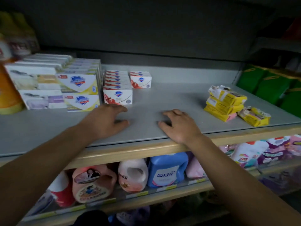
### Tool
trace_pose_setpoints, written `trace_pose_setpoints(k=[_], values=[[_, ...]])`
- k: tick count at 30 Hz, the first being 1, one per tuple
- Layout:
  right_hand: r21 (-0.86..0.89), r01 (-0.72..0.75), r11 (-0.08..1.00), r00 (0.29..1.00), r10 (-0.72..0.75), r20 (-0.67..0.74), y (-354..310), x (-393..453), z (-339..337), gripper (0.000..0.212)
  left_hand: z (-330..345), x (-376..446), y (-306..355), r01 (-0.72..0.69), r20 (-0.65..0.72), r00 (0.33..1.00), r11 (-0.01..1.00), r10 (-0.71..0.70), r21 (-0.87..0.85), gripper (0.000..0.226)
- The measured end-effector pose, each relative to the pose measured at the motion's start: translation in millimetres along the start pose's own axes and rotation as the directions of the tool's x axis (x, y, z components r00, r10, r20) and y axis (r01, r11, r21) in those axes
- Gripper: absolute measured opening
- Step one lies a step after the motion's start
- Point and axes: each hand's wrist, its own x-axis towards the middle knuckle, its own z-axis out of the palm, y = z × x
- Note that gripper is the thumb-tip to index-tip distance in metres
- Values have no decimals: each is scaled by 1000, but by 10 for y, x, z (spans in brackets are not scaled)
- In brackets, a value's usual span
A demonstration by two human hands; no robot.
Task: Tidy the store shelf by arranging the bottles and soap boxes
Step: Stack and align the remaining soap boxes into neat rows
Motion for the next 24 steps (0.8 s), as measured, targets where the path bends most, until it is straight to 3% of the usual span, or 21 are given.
trace_pose_setpoints(k=[5, 9, 18, 24], values=[[-17, 40, 999, 999, -40, -4, -124, 282, -21, 55, -8, -91, -291, 63, -6, 998, 998, -63, 3, 69], [28, 88, 996, 996, -87, -21, -358, 843, -10, 56, 79, -84, -350, 19, -36, 999, 1000, -20, -14, 83], [-4, 79, 997, 978, -78, -194, -619, 2090, 251, 60, 152, -31, -445, 69, -88, 993, 997, -73, -46, 61], [-205, 13, 979, 987, -45, -152, -564, 2537, 381, 67, 191, 22, -459, 61, -100, 993, 998, -58, 29, 57]])
